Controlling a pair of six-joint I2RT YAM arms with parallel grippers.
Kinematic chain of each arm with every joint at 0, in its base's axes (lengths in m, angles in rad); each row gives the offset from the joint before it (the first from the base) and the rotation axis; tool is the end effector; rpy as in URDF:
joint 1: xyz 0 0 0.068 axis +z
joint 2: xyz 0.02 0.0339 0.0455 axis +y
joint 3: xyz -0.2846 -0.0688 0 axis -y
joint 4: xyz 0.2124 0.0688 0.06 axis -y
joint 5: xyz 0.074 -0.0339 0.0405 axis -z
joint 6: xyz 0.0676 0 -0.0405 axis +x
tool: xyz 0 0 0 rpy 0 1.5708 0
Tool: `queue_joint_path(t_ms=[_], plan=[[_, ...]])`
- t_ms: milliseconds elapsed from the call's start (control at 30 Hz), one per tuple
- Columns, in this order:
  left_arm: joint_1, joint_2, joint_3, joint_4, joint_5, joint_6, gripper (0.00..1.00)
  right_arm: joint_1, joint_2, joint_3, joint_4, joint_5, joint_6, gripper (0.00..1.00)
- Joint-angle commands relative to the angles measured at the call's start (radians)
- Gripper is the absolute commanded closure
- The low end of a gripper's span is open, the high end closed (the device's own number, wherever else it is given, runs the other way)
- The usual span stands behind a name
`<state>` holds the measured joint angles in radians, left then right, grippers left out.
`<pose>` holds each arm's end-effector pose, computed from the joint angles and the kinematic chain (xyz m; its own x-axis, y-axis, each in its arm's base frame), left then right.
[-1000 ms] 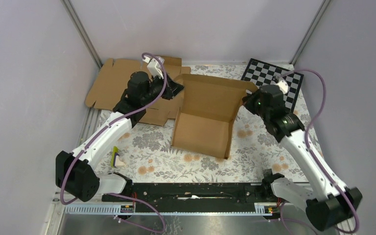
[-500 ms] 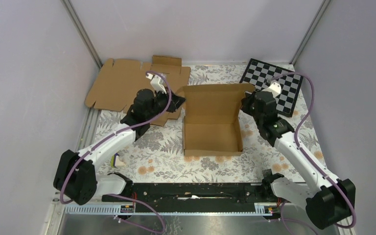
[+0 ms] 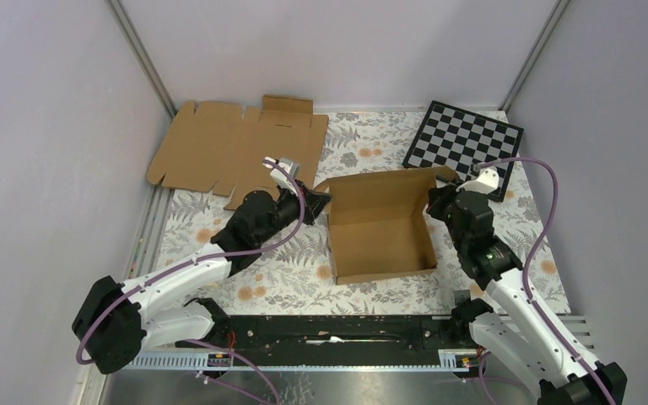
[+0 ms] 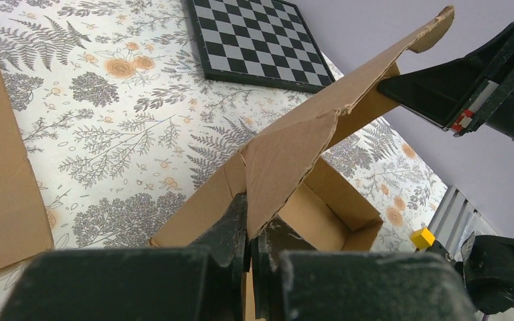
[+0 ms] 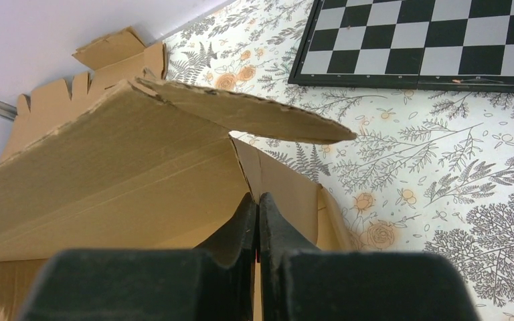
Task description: Fold the paper box
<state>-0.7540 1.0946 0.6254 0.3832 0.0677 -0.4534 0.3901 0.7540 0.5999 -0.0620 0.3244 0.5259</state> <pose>0.1769 -0.1724 0.3118 -0.3770 -0.2455 -0.8931 0.6307 0.6381 -0.4416 0.1622 0.0434 0.3054 -0.2079 0.4290 -0.8791 0.0368 0.9015 0.4312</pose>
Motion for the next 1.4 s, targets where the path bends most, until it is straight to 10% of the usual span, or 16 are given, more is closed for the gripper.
queue_joint_path(t_ms=[0,533,833,1067,1367], plan=[[-0.059,0.024,-0.033,0.068,0.051,-0.049,1.00,0.037,0.008,-0.035,-0.123,-0.102,0.027,1.00],[-0.088,0.237,0.120,0.066,-0.033,-0.061,1.00,0.036,0.066,-0.010,-0.084,-0.016,0.017,1.00],[0.074,0.399,0.362,0.077,0.118,0.067,1.00,0.036,0.284,0.189,-0.060,0.018,-0.016,0.98],[0.050,0.339,0.163,0.223,0.114,0.071,1.00,0.036,0.237,0.087,-0.029,-0.057,-0.028,0.96],[-0.030,0.186,-0.087,0.283,0.041,0.091,1.00,0.036,0.028,0.040,-0.238,-0.186,-0.066,0.36]])
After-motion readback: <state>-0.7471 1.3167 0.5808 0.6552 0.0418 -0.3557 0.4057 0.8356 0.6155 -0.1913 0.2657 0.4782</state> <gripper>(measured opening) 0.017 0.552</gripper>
